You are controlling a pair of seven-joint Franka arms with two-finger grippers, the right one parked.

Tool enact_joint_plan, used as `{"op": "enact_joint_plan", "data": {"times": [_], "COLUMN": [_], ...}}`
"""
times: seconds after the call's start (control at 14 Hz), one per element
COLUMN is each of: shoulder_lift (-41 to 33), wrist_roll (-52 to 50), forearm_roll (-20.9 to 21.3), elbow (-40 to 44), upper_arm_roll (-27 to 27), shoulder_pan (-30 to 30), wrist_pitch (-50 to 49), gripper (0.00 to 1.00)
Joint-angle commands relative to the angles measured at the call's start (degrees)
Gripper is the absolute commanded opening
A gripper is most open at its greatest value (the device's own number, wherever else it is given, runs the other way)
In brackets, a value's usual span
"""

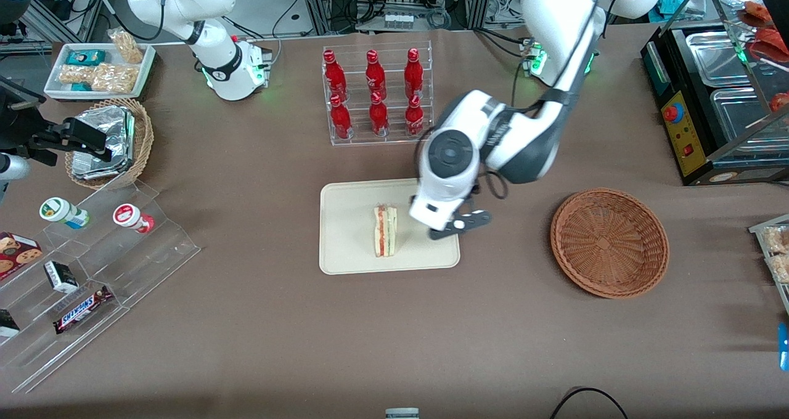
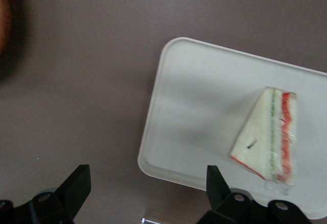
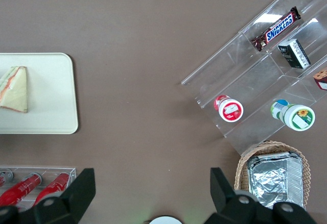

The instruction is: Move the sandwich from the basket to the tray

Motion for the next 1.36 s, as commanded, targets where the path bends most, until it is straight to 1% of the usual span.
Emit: {"op": "enact_joint_plan", "data": {"times": [0.0,0.14,0.21,0.36,0.43,0.57,0.64,0.71,0.79,0.86,1.0,1.14,1.29], "shoulder_lift": [-9.23,-15.29,-17.93,-21.45,-23.21,-26.64,-27.53,-28.58,-28.76,-28.68,-28.76,-29.38,-29.91], "wrist_roll": [8.86,18.17,23.79,32.68,35.59,37.81,37.82,38.52,40.18,41.50,41.95,42.21,42.21], "forearm_roll": [0.52,0.52,0.61,0.78,1.48,5.68,7.01,7.11,7.11,6.76,4.84,2.20,1.75], "elbow": [-12.04,-16.88,-18.03,-17.69,-17.69,-17.52,-17.25,-16.90,-15.16,-13.32,-10.49,-8.91,-8.90], "upper_arm_roll": [-0.19,-0.19,-0.19,-0.19,-0.19,-0.19,-0.54,-2.02,-5.17,-6.16,-5.47,-3.02,-2.48], "shoulder_pan": [4.61,9.62,12.07,17.61,19.38,21.15,22.98,26.74,30.43,32.99,33.54,33.54,33.46], "wrist_pitch": [0.57,-0.39,-2.05,-7.23,-8.12,-10.32,-10.76,-10.86,-10.94,-10.94,-11.03,-13.39,-14.28], "gripper": [1.00,1.00,1.00,1.00,1.00,1.00,1.00,1.00,1.00,1.00,1.00,1.00,1.00]}}
